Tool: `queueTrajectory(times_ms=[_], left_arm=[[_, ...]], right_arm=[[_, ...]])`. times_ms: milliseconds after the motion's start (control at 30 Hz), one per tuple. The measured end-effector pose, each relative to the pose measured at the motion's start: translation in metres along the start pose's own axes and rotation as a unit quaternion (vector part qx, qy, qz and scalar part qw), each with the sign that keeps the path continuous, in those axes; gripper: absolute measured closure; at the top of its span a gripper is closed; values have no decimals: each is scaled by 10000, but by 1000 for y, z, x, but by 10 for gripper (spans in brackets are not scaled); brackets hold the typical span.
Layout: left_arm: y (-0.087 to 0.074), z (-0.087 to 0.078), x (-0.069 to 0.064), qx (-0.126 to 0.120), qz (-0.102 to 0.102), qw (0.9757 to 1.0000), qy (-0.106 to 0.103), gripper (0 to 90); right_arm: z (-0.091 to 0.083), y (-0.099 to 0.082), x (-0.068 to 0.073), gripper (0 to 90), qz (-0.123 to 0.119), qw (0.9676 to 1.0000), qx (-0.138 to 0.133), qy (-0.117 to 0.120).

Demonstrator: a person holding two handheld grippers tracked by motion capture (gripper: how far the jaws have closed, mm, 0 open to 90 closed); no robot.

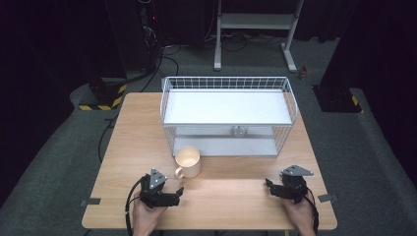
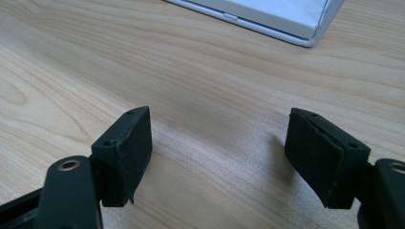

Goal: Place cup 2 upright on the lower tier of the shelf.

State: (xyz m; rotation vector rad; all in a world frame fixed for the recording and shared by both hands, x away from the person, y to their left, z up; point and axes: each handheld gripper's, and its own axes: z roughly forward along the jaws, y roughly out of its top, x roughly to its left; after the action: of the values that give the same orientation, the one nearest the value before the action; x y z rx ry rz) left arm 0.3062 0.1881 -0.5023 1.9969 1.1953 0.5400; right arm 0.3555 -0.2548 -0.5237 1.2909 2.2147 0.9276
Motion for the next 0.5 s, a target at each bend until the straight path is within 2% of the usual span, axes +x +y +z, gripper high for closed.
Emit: queueTrajectory(times_ms=[133,233,333,400,467,500], left_arm=[[9,8,-1,47,46,10000,-22,26],[15,15,-1,48,-75,9999,-60,18],[20,18,-1,22,-58,10000,-19,18],[23,21,-2,40,4,9999,93,17],[27,24,-6,44,228,9994,258,17],[28,25,-6,17,242,9993,282,17]], right_arm=[[0,0,0,245,-1,10000,0,0],[0,0,0,245,-6,10000,-1,0],[0,0,0,245,-6,10000,0,1],[0,0,0,245,-6,10000,-1,0],[0,0,0,245,-5,10000,1,1],[0,0,0,245,-7,10000,0,1]])
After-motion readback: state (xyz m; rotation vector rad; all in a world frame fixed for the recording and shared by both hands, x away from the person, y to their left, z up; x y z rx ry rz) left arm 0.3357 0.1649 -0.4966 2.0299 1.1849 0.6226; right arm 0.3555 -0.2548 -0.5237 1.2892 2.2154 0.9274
